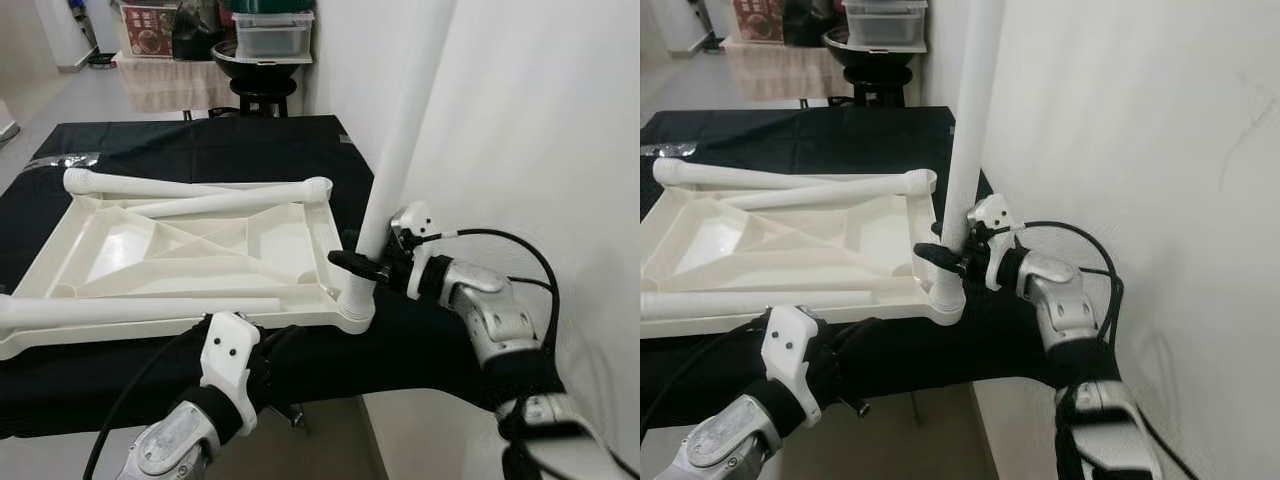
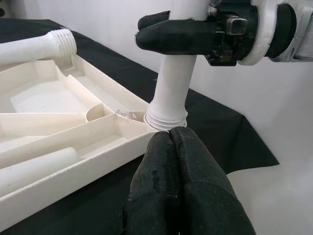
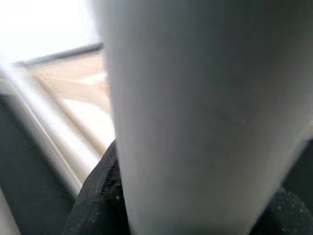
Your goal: Building children table
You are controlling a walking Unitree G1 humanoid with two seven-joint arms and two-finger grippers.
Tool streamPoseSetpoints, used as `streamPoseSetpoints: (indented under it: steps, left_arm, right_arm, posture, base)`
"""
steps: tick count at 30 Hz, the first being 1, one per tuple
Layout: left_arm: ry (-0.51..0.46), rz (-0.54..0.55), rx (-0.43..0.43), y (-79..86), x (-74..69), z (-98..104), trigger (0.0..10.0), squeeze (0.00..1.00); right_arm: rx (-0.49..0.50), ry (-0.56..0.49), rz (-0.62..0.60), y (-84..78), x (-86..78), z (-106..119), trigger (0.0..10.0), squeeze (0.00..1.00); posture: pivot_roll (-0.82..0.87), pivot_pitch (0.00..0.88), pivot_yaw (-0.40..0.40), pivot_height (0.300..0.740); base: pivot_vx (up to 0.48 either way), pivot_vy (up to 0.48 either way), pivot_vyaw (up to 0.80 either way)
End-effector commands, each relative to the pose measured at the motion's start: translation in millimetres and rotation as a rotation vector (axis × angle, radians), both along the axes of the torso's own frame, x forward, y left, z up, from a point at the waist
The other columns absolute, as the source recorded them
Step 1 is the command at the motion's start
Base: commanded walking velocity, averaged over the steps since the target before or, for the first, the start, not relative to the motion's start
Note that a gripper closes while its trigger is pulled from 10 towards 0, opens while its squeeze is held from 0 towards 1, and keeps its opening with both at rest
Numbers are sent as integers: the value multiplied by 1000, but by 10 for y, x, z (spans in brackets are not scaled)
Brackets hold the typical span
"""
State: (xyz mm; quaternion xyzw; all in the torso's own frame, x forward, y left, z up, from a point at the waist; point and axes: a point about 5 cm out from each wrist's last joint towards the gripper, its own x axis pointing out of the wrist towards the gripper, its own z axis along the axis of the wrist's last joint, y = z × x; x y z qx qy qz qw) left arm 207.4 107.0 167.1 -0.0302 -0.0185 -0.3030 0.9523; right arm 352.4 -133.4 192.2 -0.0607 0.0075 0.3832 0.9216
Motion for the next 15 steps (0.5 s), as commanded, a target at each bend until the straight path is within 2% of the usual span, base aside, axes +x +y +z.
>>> streamPoseSetpoints:
  steps: [1,3,4,5,12,13,15]
  left_arm:
    - [-6,-11,-10,7,-21,29,10000,0]
    - [-5,-12,-9,16,-5,30,10000,0]
    - [-5,-12,-9,16,-5,30,10000,0]
    - [-5,-15,-5,11,14,21,10000,0]
    - [-3,-19,-3,17,36,14,10000,0]
    - [-8,-11,-2,20,44,15,10000,0]
    - [-10,-8,-1,22,46,16,10000,0]
  right_arm:
    - [-93,74,-319,33,-88,-246,0,0]
    - [-71,97,-385,451,-400,-397,0,0]
    - [-71,97,-385,451,-400,-397,0,0]
    - [-34,120,-367,634,-473,-494,0,0]
    - [-50,124,-356,652,-357,-531,0,0]
    - [-51,111,-377,594,-262,-485,10000,0]
    - [-45,105,-370,583,-238,-464,10000,0]
  posture:
    - [-78,68,-58,740]
    - [-73,72,-45,740]
    - [-73,72,-45,740]
    - [-55,56,-44,740]
    - [-60,53,-48,740]
    - [-57,51,-55,740]
    - [-57,51,-55,740]
  base:
    - [0,0,0]
    - [0,0,0]
    - [0,0,0]
    - [0,0,0]
    - [0,0,0]
    - [0,0,0]
    - [0,0,0]
